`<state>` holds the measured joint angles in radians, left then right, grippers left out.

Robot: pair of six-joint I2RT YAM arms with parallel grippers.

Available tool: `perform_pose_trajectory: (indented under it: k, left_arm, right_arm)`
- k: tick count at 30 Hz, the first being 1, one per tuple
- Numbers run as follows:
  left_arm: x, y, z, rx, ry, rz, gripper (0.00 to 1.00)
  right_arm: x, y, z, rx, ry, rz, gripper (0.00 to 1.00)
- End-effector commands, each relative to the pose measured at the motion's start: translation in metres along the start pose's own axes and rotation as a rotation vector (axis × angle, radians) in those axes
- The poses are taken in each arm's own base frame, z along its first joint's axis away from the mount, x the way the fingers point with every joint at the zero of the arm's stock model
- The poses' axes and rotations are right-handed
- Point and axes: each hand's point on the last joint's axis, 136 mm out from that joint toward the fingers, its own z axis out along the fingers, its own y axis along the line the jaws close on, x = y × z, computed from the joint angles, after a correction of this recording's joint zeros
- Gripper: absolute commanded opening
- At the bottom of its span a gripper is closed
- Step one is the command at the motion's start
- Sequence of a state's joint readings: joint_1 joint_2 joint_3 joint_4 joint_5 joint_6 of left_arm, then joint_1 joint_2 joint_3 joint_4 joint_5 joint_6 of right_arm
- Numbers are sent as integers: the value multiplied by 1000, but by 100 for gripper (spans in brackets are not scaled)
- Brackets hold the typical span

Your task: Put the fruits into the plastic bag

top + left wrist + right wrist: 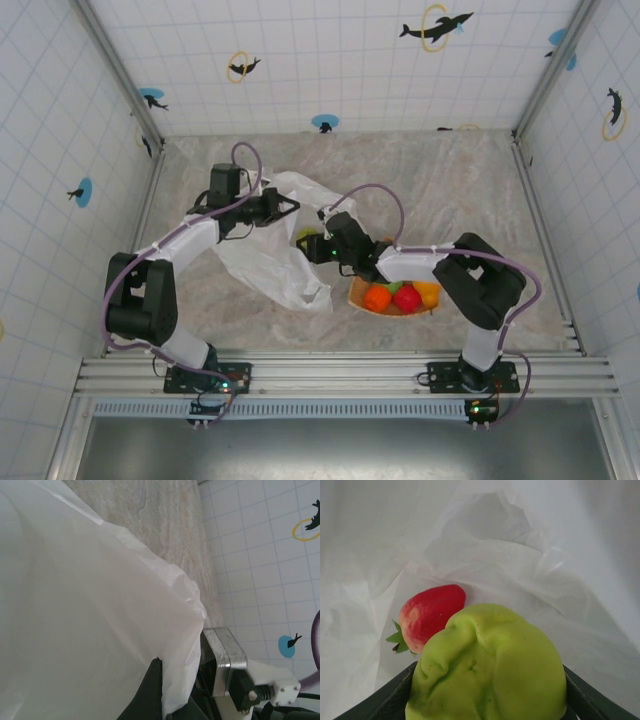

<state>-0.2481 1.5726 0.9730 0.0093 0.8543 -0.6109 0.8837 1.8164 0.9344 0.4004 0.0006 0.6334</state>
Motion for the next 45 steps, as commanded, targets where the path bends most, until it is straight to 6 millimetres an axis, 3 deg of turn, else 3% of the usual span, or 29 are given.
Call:
perform_pose_trajectory:
  k: [1, 7, 15, 19, 24, 28, 34, 40, 45]
  left_arm:
    - [5, -11, -1, 39, 5, 13, 0]
    - [7, -11, -1, 43, 1, 21, 0]
    - [11, -14, 2, 52, 6, 19, 0]
    - [10, -14, 3, 56, 4, 16, 0]
    - [10, -15, 4, 58, 2, 17, 0]
    - [9, -16, 3, 59, -2, 22, 0]
    - [7, -18, 2, 60, -4, 31, 0]
    - [7, -18, 2, 58, -3, 35, 0]
    - [7, -17, 0, 43, -8, 47, 0]
  right_arm:
    - [1, -11, 1, 19, -35, 91, 53]
    - [8, -25, 3, 72, -32, 177, 53]
    - [10, -31, 22, 128, -19, 315, 54]
    - [6, -19, 36, 98, -8, 372, 57]
    - [-4, 14, 47, -28, 23, 413, 65]
    - [-13, 30, 40, -104, 18, 413, 77]
    - [-20, 37, 25, -149, 0, 393, 85]
    - [-19, 34, 15, -142, 4, 358, 87]
    - [-6, 18, 2, -69, 31, 292, 83]
